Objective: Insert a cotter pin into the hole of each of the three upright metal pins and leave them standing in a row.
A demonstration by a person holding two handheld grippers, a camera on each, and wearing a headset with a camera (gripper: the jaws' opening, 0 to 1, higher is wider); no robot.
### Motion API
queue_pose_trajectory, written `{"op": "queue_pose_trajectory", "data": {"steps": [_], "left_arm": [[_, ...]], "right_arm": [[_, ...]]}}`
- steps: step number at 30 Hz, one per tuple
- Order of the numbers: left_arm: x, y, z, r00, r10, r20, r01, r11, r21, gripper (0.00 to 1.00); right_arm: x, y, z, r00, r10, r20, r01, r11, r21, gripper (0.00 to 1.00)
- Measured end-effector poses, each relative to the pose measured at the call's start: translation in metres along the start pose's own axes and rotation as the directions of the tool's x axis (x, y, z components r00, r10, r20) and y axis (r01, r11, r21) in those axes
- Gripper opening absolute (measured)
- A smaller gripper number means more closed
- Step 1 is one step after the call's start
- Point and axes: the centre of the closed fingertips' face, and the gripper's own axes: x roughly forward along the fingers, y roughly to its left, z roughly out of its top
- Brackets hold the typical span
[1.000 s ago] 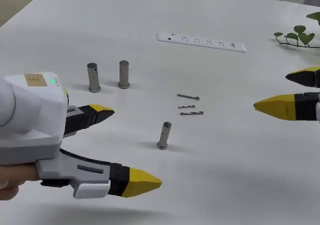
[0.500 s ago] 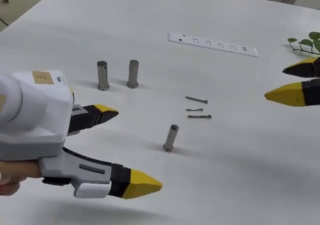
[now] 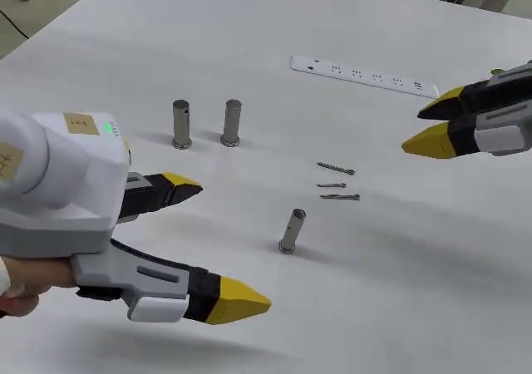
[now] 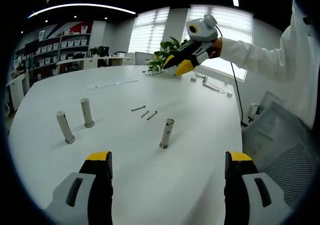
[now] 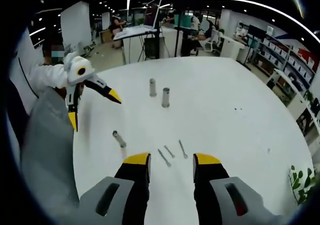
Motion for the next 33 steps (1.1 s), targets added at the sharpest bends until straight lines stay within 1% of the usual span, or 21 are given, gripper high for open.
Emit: {"op": "queue_pose_trajectory", "data": {"steps": [3, 4, 6, 11, 13, 17, 20, 25, 26, 29, 30, 33], "left_arm": [[0.000, 0.000, -0.004, 0.9999, 0.000, -0.012, 0.000, 1.000, 0.000, 0.92], [-0.001, -0.001, -0.005, 0.9999, 0.000, -0.011, 0.000, 1.000, -0.002, 0.92], [-0.002, -0.001, -0.006, 1.0000, 0.000, -0.009, 0.000, 1.000, -0.011, 0.92], [-0.004, 0.001, -0.008, 0.9999, 0.013, -0.010, -0.013, 1.000, -0.009, 0.92], [-0.005, 0.001, -0.009, 0.9998, 0.015, -0.012, -0.015, 1.000, -0.010, 0.92], [-0.006, 0.000, -0.008, 0.9999, 0.013, -0.009, -0.013, 1.000, -0.008, 0.92], [-0.006, -0.001, -0.006, 0.9999, 0.012, 0.001, -0.012, 1.000, -0.011, 0.92], [-0.007, -0.002, -0.006, 1.0000, 0.008, 0.000, -0.008, 1.000, -0.008, 0.91], [-0.008, -0.002, -0.006, 1.0000, 0.008, 0.002, -0.008, 1.000, -0.009, 0.91], [-0.008, -0.003, -0.005, 1.0000, 0.006, 0.003, -0.006, 1.000, -0.011, 0.91], [-0.007, -0.003, -0.005, 1.0000, 0.006, 0.004, -0.006, 1.000, -0.011, 0.91], [-0.007, -0.003, -0.005, 1.0000, 0.007, 0.006, -0.007, 1.000, -0.014, 0.91]], "right_arm": [[0.009, 0.001, 0.003, 0.9995, 0.017, -0.026, -0.018, 0.999, -0.042, 0.26], [0.013, 0.002, 0.005, 0.9991, 0.026, -0.033, -0.028, 0.998, -0.062, 0.25], [0.019, 0.004, 0.006, 0.9979, 0.042, -0.048, -0.046, 0.996, -0.072, 0.24], [0.028, 0.012, 0.005, 0.9912, 0.071, -0.112, -0.086, 0.987, -0.136, 0.20], [0.033, 0.012, 0.004, 0.9887, 0.079, -0.128, -0.098, 0.984, -0.148, 0.19], [0.043, 0.015, -0.001, 0.9809, 0.096, -0.169, -0.126, 0.976, -0.177, 0.18], [0.050, 0.018, -0.004, 0.9760, 0.110, -0.188, -0.145, 0.972, -0.183, 0.16], [0.061, 0.018, -0.012, 0.9663, 0.125, -0.225, -0.171, 0.966, -0.195, 0.14], [0.064, 0.019, -0.015, 0.9627, 0.134, -0.235, -0.181, 0.964, -0.193, 0.14], [0.070, 0.020, -0.020, 0.9556, 0.137, -0.261, -0.191, 0.962, -0.196, 0.13], [0.072, 0.021, -0.022, 0.9515, 0.143, -0.273, -0.202, 0.958, -0.202, 0.12], [0.079, 0.021, -0.027, 0.9445, 0.140, -0.297, -0.209, 0.955, -0.212, 0.11]]}}
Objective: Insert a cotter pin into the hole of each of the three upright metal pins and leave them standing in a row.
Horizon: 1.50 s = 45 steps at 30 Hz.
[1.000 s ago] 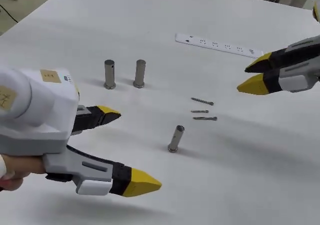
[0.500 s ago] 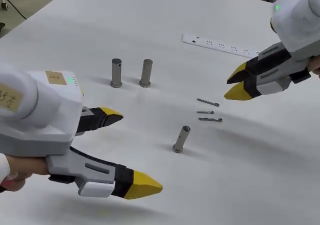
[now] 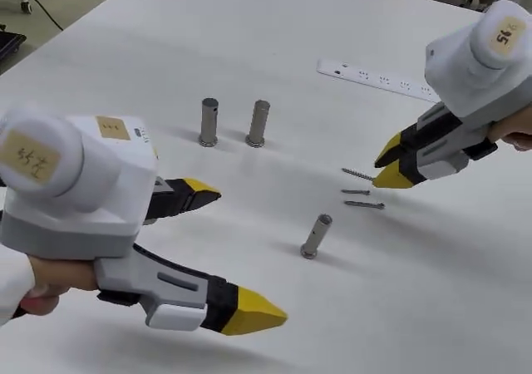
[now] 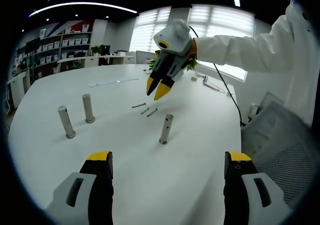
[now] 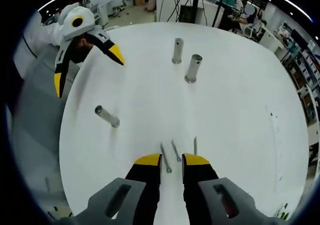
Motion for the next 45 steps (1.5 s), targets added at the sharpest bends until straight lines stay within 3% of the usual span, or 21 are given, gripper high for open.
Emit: {"op": "queue_pose_trajectory", "data": {"steps": [6, 13, 28, 34, 36, 41, 45], "left_arm": [[0.000, 0.000, 0.000, 1.0000, 0.002, 0.002, -0.002, 1.000, -0.011, 0.91], [0.000, 0.002, 0.000, 0.9999, 0.010, 0.005, -0.010, 1.000, -0.018, 0.91], [-0.002, 0.002, 0.001, 0.9998, 0.012, 0.013, -0.012, 1.000, -0.028, 0.90], [-0.002, 0.005, 0.006, 0.9993, 0.016, 0.034, -0.014, 0.999, -0.038, 0.89], [-0.002, 0.005, 0.008, 0.9991, 0.016, 0.039, -0.015, 0.999, -0.037, 0.89], [-0.002, 0.005, 0.013, 0.9984, 0.019, 0.053, -0.017, 0.999, -0.043, 0.88], [-0.002, 0.004, 0.013, 0.9987, 0.016, 0.049, -0.014, 0.999, -0.042, 0.88]], "right_arm": [[0.012, -0.002, -0.008, 0.9987, 0.016, -0.049, -0.016, 1.000, -0.004, 0.08], [0.024, -0.003, -0.017, 0.9929, 0.030, -0.115, -0.036, 0.998, -0.056, 0.07], [0.035, -0.014, -0.023, 0.9856, 0.026, -0.167, -0.039, 0.996, -0.077, 0.00], [0.036, -0.016, -0.024, 0.9814, 0.031, -0.189, -0.051, 0.994, -0.099, 0.00], [0.037, -0.016, -0.024, 0.9774, 0.036, -0.208, -0.055, 0.995, -0.083, 0.00], [0.037, -0.015, -0.024, 0.9615, 0.041, -0.272, -0.081, 0.987, -0.135, 0.00], [0.038, -0.017, -0.023, 0.9542, 0.048, -0.296, -0.092, 0.986, -0.137, 0.00]]}}
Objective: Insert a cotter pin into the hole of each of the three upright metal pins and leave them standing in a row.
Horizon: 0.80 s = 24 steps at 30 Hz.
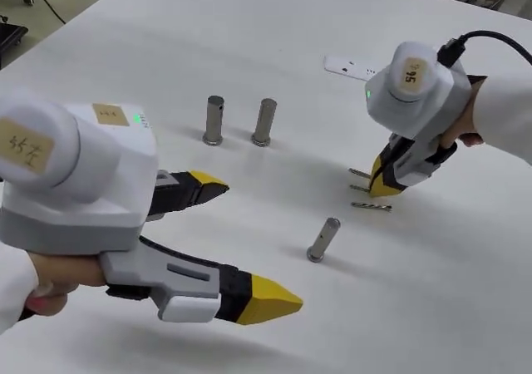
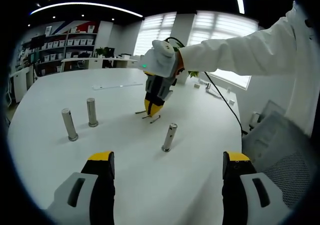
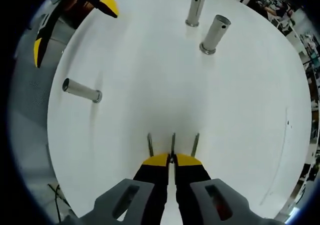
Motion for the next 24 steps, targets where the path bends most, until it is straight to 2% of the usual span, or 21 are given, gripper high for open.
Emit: {"op": "queue_pose_trajectory", "data": {"steps": [1, 4, 6, 9, 14, 17, 18, 24], "left_arm": [[0.0001, -0.0004, 0.0000, 1.0000, -0.001, 0.000, 0.001, 1.000, -0.001, 0.88], [0.0018, 0.0002, -0.0021, 1.0000, -0.002, -0.009, 0.002, 1.000, -0.002, 0.86], [0.0033, 0.0021, -0.0027, 0.9999, 0.001, -0.011, -0.001, 1.000, -0.008, 0.86], [0.0042, 0.0045, -0.0015, 1.0000, 0.007, -0.007, -0.007, 1.000, -0.018, 0.86], [0.0054, 0.0055, 0.0020, 1.0000, 0.008, 0.004, -0.007, 1.000, -0.023, 0.85], [0.0061, 0.0052, 0.0022, 1.0000, 0.006, 0.002, -0.006, 1.000, -0.022, 0.85], [0.0062, 0.0047, 0.0018, 1.0000, 0.003, -0.001, -0.003, 1.000, -0.025, 0.85], [0.0062, 0.0027, 0.0044, 1.0000, -0.003, 0.006, 0.003, 1.000, -0.029, 0.85]], "right_arm": [[0.0008, -0.0037, -0.0011, 1.0000, 0.000, -0.010, 0.000, 1.000, 0.007, 0.00], [0.0010, -0.0020, -0.0011, 0.9995, 0.008, -0.032, -0.008, 1.000, 0.006, 0.00], [0.0008, -0.0018, -0.0024, 0.9989, 0.014, -0.044, -0.015, 1.000, -0.017, 0.00], [0.0013, -0.0027, -0.0033, 0.9988, 0.021, -0.044, -0.022, 0.999, -0.037, 0.00], [0.0022, -0.0044, -0.0035, 0.9988, 0.037, -0.033, -0.037, 0.999, -0.014, 0.00], [0.0022, -0.0030, -0.0029, 0.9990, 0.024, -0.038, -0.024, 1.000, -0.008, 0.00], [0.0021, -0.0032, -0.0027, 0.9992, 0.011, -0.040, -0.013, 0.998, -0.055, 0.00], [0.0017, -0.0033, -0.0031, 0.9996, -0.010, -0.026, 0.009, 1.000, -0.010, 0.00]]}}
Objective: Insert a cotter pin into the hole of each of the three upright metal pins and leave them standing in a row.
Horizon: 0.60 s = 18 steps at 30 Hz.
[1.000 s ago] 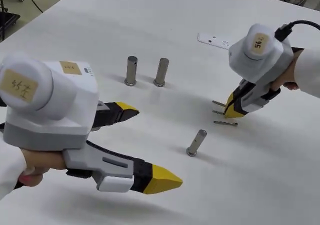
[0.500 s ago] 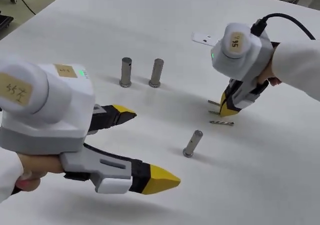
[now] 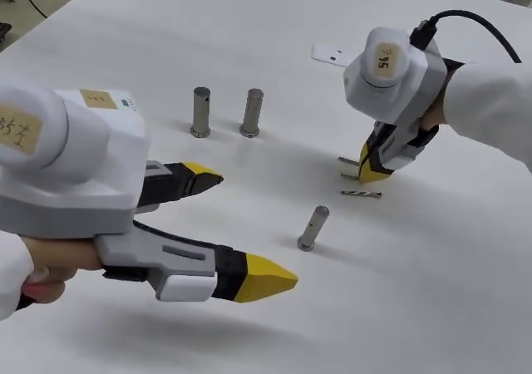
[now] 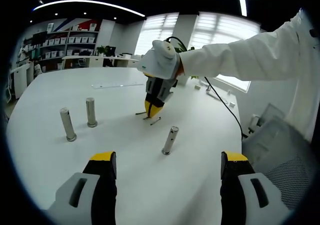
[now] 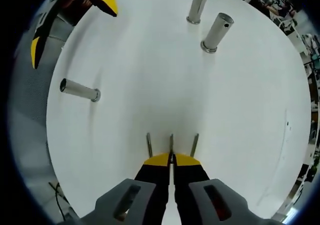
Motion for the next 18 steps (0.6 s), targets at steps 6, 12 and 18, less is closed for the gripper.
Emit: {"op": "queue_pose_trajectory", "data": {"steps": [6, 12, 18], "left_arm": [[0.001, -0.003, 0.001, 0.9999, -0.001, -0.011, 0.001, 1.000, 0.006, 0.84], [0.000, -0.002, 0.003, 0.9999, 0.004, -0.015, -0.004, 1.000, 0.018, 0.84], [-0.001, -0.001, 0.010, 0.9999, 0.016, 0.004, -0.017, 1.000, 0.022, 0.81]], "right_arm": [[-0.001, 0.003, 0.000, 0.9997, -0.019, -0.012, 0.019, 1.000, -0.013, 0.00], [-0.014, 0.004, 0.003, 0.9991, -0.026, 0.032, 0.027, 1.000, -0.010, 0.00], [-0.037, 0.010, 0.006, 0.9920, -0.076, 0.101, 0.076, 0.997, -0.005, 0.00]]}}
